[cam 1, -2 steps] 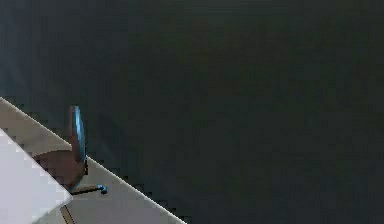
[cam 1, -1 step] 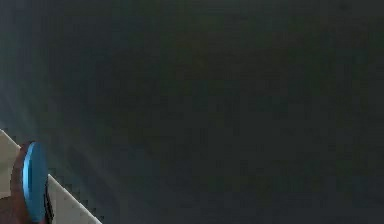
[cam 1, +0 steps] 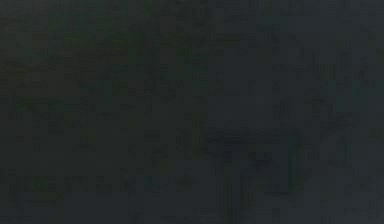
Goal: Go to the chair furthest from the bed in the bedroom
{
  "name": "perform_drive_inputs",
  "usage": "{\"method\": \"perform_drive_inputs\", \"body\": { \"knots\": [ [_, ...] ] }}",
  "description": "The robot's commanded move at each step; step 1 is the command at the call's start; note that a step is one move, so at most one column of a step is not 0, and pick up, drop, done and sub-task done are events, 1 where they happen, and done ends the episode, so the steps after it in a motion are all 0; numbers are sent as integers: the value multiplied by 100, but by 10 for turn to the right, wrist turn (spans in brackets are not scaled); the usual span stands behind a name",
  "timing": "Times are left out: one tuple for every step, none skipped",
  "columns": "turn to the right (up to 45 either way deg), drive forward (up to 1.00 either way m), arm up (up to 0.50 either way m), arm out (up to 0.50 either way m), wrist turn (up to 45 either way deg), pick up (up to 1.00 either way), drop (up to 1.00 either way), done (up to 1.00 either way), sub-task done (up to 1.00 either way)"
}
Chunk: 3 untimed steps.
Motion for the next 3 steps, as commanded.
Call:
{"method": "perform_drive_inputs", "body": {
  "knots": [
    [450,0,0,0,0,0,0,0,0],
    [450,0,0,0,0,0,0,0,0],
    [60,0,0,0,0,0,0,0,0]
  ]
}}
